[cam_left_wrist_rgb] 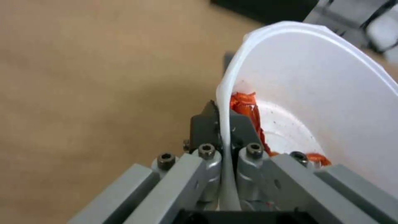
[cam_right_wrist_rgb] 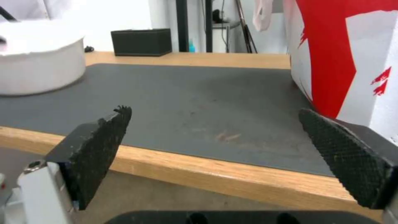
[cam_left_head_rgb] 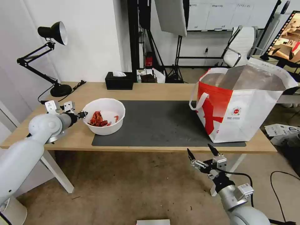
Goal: Pick up the trash from the table and place it into the takeout bag.
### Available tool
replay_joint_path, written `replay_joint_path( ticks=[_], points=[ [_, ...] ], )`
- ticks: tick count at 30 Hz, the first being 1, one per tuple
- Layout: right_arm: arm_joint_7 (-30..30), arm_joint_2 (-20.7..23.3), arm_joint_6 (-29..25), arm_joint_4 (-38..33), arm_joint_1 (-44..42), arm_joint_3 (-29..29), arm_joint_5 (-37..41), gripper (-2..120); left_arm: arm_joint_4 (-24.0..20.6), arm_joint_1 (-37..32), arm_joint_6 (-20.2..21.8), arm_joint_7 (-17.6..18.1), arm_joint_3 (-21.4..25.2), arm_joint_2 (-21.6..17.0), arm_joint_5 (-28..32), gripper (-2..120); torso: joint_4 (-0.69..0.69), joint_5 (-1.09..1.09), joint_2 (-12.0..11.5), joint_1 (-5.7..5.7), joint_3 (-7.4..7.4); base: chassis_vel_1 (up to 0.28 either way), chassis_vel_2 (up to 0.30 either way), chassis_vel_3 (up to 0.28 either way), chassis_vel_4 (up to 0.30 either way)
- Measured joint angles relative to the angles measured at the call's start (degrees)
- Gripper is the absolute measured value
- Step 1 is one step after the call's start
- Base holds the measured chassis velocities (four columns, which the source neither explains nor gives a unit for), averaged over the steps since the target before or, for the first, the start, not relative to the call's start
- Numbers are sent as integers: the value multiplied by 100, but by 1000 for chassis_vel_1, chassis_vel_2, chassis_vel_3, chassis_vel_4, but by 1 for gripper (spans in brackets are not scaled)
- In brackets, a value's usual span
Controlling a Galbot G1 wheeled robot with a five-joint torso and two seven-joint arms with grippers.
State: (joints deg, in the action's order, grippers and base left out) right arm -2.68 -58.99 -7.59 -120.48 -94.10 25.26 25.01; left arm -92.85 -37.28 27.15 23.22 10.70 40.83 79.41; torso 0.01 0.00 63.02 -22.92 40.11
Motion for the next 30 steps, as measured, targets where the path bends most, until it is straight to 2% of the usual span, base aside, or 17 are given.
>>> replay_joint_path(
  ticks=[1,3,5,6,9,10,13,17,27,30],
  points=[
    [0,0,0,0,0,0,0,100,0,0,0,0,0,0,0,0,0,0,0,0,0,0,0,0,0],
    [0,0,0,0,0,0,0,100,-107,22,-602,-308,-90,15,-546,0,-1,0,0,0,0,0,0,0,0],
    [0,0,0,0,0,0,0,100,-245,100,-971,-497,-198,15,-786,0,0,0,1,0,0,0,0,0,0],
    [0,0,0,0,0,0,0,100,-245,100,-971,-497,-198,15,-786,0,0,0,1,0,0,0,0,0,0],
    [0,0,0,0,0,0,0,100,-351,278,-1408,-681,-383,26,-1106,0,-1,1,1,0,0,0,0,0,0],
    [0,0,0,0,0,0,0,100,-351,278,-1408,-681,-383,26,-1106,0,-1,1,1,0,0,0,0,0,0],
    [0,0,0,0,0,0,0,100,-350,482,-1845,-925,-627,66,-1699,0,-2,1,1,0,0,0,0,0,0],
    [0,0,0,0,0,0,1,100,-353,529,-1893,-1032,-723,80,-1828,0,-1,1,1,0,0,0,0,0,0],
    [0,0,0,0,0,0,1,100,-381,603,-1715,-1077,-832,83,-1658,0,1,-1,1,0,0,0,0,0,0],
    [-1,0,1,0,0,0,1,100,-468,1121,-1575,-1036,-1235,206,-1494,0,1,0,1,0,0,0,0,0,0]
  ],
)
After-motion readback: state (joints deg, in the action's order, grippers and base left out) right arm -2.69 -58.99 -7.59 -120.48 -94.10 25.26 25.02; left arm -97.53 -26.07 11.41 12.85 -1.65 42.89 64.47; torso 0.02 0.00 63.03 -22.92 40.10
